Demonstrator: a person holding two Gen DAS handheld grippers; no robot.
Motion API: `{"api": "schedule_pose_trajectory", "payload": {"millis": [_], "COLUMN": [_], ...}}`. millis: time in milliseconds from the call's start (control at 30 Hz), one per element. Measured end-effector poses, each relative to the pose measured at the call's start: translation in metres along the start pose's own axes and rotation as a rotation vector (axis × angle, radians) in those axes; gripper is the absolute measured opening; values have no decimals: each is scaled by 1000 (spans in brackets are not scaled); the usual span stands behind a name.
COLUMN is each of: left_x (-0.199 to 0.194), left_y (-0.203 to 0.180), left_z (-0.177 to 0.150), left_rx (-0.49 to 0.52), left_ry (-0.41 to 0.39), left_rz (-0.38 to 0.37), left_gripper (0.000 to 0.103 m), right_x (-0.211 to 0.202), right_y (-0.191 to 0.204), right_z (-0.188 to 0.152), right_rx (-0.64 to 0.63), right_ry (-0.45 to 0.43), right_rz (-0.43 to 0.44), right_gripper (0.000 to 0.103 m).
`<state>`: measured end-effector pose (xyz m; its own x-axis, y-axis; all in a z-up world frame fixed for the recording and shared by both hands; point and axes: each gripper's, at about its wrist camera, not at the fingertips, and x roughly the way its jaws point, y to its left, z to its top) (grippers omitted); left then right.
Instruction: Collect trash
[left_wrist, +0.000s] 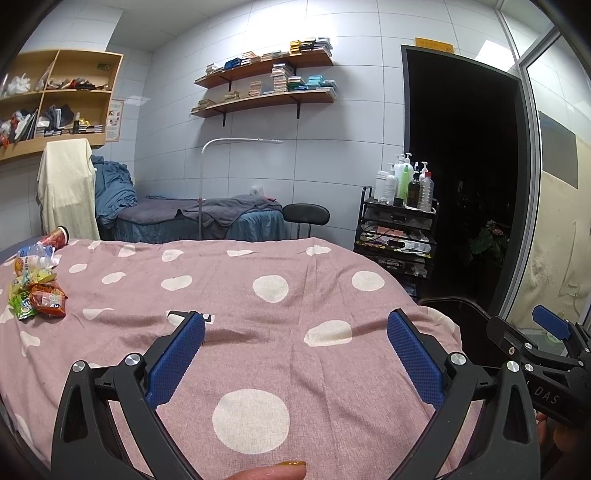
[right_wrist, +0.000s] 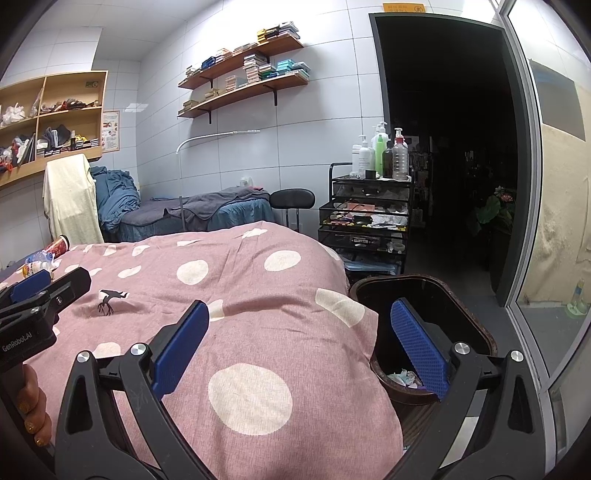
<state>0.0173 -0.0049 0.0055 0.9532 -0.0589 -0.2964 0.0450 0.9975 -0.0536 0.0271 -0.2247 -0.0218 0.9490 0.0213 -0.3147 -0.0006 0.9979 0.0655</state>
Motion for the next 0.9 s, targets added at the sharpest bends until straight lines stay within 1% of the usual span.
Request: {"api": "schedule_pose_trajectory", "payload": {"millis": [167,900], "left_x": [-1,-1], "left_y": [-5,-5], "left_z": [2,1], "left_rx": [23,19], "left_ry": [2,4], "left_rz": [-6,-8], "left_gripper": [98,98], "right_x": [0,-3], "right_y": [0,1], "right_z": [0,-2], "right_rx": [1,2], "right_ry": [0,7], "right_rz": [0,-1], "right_gripper": [97,97]}}
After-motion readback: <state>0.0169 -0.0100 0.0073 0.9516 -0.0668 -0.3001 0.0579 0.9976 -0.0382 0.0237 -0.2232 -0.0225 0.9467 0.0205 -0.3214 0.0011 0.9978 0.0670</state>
